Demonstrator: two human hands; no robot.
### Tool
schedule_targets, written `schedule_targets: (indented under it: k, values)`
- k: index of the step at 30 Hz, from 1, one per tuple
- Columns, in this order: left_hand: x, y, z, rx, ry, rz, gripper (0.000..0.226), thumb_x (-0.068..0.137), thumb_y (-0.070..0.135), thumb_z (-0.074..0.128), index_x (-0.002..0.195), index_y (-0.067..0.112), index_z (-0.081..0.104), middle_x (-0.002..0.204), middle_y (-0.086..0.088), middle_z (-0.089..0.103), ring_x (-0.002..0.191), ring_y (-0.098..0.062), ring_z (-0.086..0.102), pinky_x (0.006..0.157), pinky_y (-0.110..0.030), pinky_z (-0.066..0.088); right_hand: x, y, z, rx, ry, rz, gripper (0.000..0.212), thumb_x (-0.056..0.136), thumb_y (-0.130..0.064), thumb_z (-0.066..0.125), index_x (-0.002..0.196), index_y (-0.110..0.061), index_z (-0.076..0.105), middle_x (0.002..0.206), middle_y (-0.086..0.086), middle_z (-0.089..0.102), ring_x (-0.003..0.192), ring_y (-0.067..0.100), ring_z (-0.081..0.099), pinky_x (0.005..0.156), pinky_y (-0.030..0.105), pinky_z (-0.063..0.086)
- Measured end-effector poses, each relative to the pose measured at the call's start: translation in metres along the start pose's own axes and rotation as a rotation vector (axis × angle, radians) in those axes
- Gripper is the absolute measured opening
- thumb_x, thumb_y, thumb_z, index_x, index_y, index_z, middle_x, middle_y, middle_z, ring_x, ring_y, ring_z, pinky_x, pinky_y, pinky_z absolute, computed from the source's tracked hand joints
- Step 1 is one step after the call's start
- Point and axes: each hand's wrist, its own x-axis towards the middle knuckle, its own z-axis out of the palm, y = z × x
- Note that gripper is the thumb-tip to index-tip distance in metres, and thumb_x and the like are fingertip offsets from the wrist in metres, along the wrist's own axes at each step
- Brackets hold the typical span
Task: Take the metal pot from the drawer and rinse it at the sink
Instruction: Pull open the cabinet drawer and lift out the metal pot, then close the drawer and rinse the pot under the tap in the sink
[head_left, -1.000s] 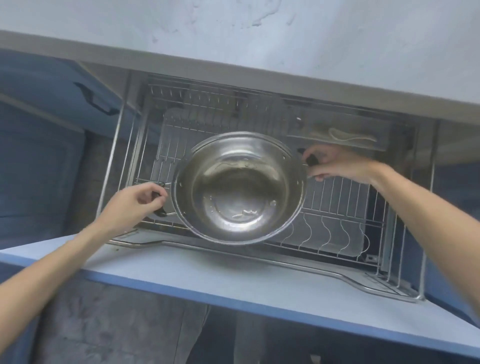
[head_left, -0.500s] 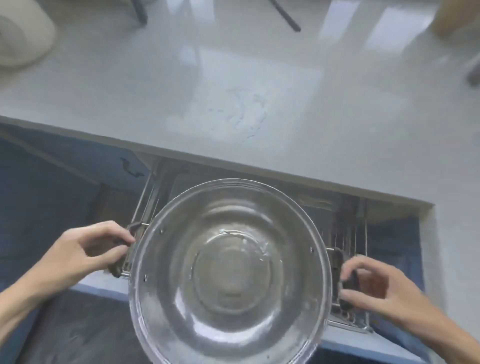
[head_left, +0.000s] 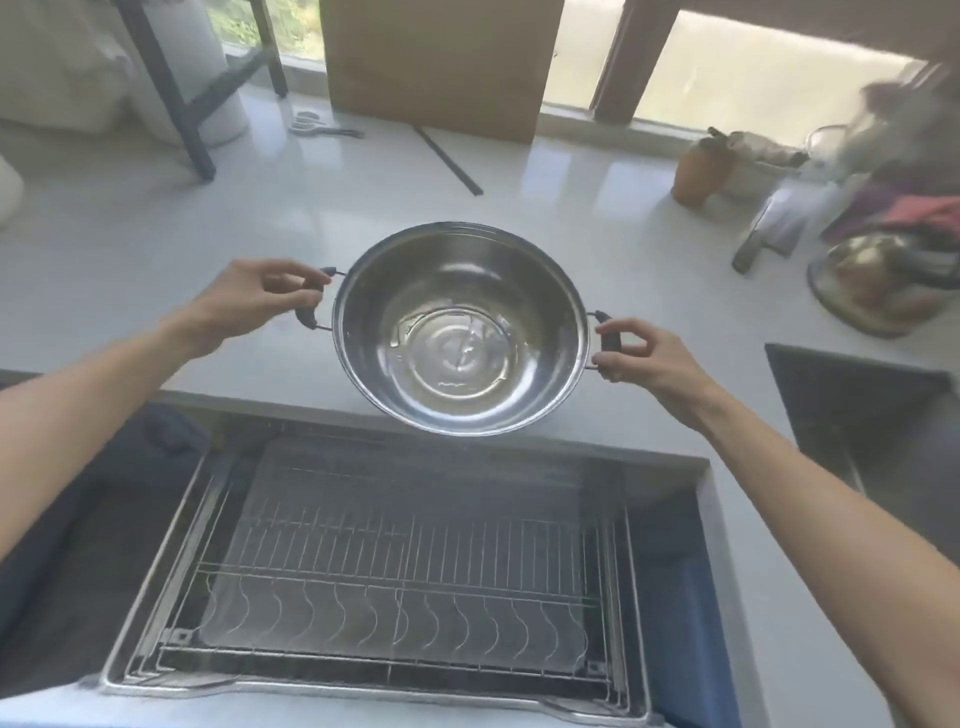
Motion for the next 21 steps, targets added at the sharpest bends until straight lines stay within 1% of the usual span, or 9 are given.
schedule_targets:
  k: [3, 6, 10, 12, 14, 16, 18, 19, 21]
  values:
    - [0.032, -0.025, 0.021, 0.037, 0.075, -0.018, 0.018, 0.09, 0.018, 0.063, 0.085, 0.035, 0.067, 0.054, 0.024, 0.068, 0.088, 0.015, 0.06, 0.084, -0.017, 0.039, 0.027, 0.019, 0.006, 0.02, 0.063, 0.006, 0.032, 0.079, -0.006, 0.07, 0.109, -0.014, 0.064, 0.083, 0.012, 0.065, 0.066, 0.018, 0.058, 0.072, 0.026, 0.05]
    - [0.047, -0.042, 0.041, -0.028, 0.157, -0.013, 0.019, 0.089, 0.013, 0.062, 0.094, 0.03, 0.068, 0.053, 0.026, 0.067, 0.067, 0.015, 0.06, 0.083, -0.02, 0.042, 0.042, 0.038, 0.015, 0.084, 0.159, 0.006, 0.032, 0.079, -0.004, 0.068, 0.109, -0.013, 0.064, 0.087, 0.011, 0.063, 0.069, 0.021, 0.056, 0.069, 0.023, 0.05]
    - [0.057, -0.051, 0.048, -0.075, 0.185, -0.015, 0.023, 0.088, 0.015, 0.061, 0.088, 0.036, 0.067, 0.051, 0.023, 0.066, 0.072, 0.007, 0.06, 0.072, -0.02, 0.041, 0.056, 0.054, 0.02, 0.134, 0.21, -0.012, 0.033, 0.077, -0.008, 0.069, 0.109, -0.015, 0.065, 0.094, 0.007, 0.065, 0.073, 0.02, 0.058, 0.069, 0.023, 0.049]
    - [0.06, -0.053, 0.048, -0.071, 0.182, -0.007, 0.023, 0.09, 0.015, 0.06, 0.088, 0.037, 0.066, 0.051, 0.023, 0.066, 0.067, 0.016, 0.059, 0.073, -0.018, 0.041, 0.058, 0.058, 0.021, 0.159, 0.207, -0.028, 0.033, 0.078, -0.01, 0.069, 0.111, -0.016, 0.064, 0.101, 0.001, 0.064, 0.081, 0.02, 0.06, 0.069, 0.021, 0.049]
    - [0.059, -0.051, 0.048, -0.071, 0.165, -0.004, 0.018, 0.092, 0.018, 0.058, 0.094, 0.035, 0.066, 0.057, 0.024, 0.068, 0.064, 0.015, 0.059, 0.077, -0.022, 0.043, 0.055, 0.06, 0.021, 0.177, 0.194, -0.033, 0.036, 0.08, -0.015, 0.069, 0.115, -0.019, 0.063, 0.101, -0.003, 0.064, 0.086, 0.017, 0.062, 0.069, 0.017, 0.05]
    - [0.055, -0.048, 0.047, -0.064, 0.135, -0.029, 0.019, 0.094, 0.026, 0.056, 0.11, 0.031, 0.064, 0.074, 0.018, 0.071, 0.08, 0.005, 0.061, 0.09, -0.029, 0.042, 0.048, 0.061, 0.019, 0.192, 0.183, -0.021, 0.039, 0.082, -0.022, 0.068, 0.12, -0.022, 0.059, 0.099, -0.002, 0.066, 0.085, 0.015, 0.063, 0.073, 0.019, 0.05]
    - [0.041, -0.044, 0.05, 0.012, 0.213, -0.04, 0.035, 0.094, 0.033, 0.054, 0.128, 0.026, 0.056, 0.109, 0.004, 0.066, 0.11, -0.008, 0.055, 0.098, -0.027, 0.038, 0.03, 0.062, 0.02, 0.188, 0.229, -0.025, 0.042, 0.085, -0.027, 0.065, 0.126, -0.024, 0.053, 0.103, 0.004, 0.066, 0.086, 0.015, 0.064, 0.075, 0.021, 0.05]
    - [0.025, -0.042, 0.054, 0.039, 0.295, -0.024, 0.038, 0.094, 0.033, 0.054, 0.131, 0.022, 0.054, 0.123, 0.0, 0.061, 0.119, -0.013, 0.052, 0.096, -0.023, 0.039, 0.012, 0.063, 0.024, 0.186, 0.287, -0.035, 0.044, 0.086, -0.028, 0.064, 0.127, -0.024, 0.051, 0.107, 0.006, 0.066, 0.085, 0.014, 0.065, 0.074, 0.02, 0.05]
    - [-0.031, -0.038, 0.071, -0.027, 0.358, 0.05, 0.035, 0.094, 0.03, 0.054, 0.128, 0.019, 0.056, 0.131, 0.002, 0.058, 0.122, -0.013, 0.053, 0.089, -0.012, 0.043, -0.039, 0.068, 0.039, 0.258, 0.39, -0.064, 0.045, 0.082, -0.033, 0.066, 0.124, -0.023, 0.054, 0.107, 0.003, 0.068, 0.081, 0.009, 0.066, 0.071, 0.018, 0.051]
